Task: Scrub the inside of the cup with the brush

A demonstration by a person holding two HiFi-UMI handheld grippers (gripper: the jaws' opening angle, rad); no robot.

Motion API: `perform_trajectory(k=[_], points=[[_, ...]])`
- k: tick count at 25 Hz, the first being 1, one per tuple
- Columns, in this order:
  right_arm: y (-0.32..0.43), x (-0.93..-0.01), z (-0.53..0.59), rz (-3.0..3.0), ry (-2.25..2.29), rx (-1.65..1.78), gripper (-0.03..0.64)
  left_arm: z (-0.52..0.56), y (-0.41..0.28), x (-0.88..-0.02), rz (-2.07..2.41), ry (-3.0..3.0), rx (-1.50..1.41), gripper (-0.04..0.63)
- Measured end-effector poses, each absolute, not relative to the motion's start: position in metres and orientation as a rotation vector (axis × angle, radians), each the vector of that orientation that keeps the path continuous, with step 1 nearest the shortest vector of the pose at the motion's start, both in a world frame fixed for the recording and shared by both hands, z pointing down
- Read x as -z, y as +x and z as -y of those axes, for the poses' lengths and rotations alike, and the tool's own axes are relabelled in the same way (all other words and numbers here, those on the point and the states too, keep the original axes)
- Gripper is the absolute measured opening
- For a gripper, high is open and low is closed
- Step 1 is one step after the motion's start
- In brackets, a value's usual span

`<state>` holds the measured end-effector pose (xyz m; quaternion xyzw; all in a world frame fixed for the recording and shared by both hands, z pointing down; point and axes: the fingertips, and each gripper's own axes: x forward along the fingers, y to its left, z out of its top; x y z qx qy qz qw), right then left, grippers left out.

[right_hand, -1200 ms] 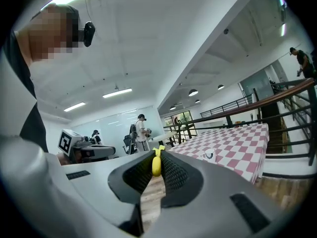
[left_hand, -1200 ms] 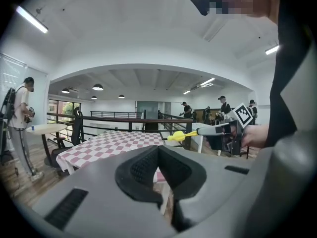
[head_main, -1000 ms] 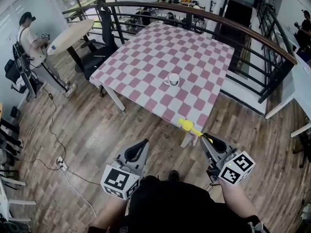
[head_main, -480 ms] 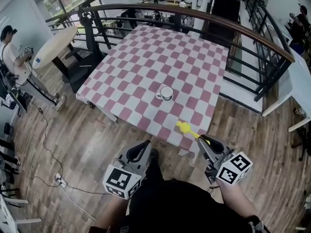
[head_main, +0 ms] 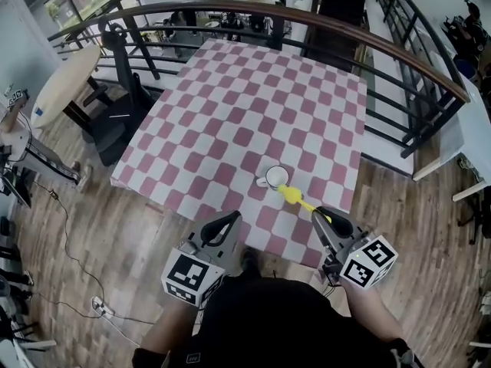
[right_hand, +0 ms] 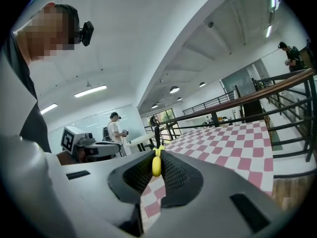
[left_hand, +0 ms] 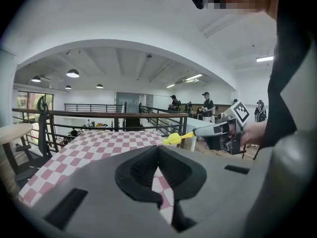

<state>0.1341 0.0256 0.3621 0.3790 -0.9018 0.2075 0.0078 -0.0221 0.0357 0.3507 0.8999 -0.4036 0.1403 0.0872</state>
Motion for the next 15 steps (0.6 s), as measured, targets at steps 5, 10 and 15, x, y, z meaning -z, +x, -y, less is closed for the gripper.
perform_trajectory(k=[5,10,15], points=[[0.121,-0.366,0.016,2.77,1.252,-0.623,0.043,0.006,-0.038,-0.357,1.125,2.705,-0.465,0.006],[0.128,-0.376,0.032,2.72,1.278,-0.66,0.043,0.025,-0.031,-0.373,1.059,2.684,-0.471,0.006],[0.143,-0.399,0.045,2.683,1.224,-0.672,0.043,0.041,-0.009,-0.395,1.035,2.638,-0.505,0.008]])
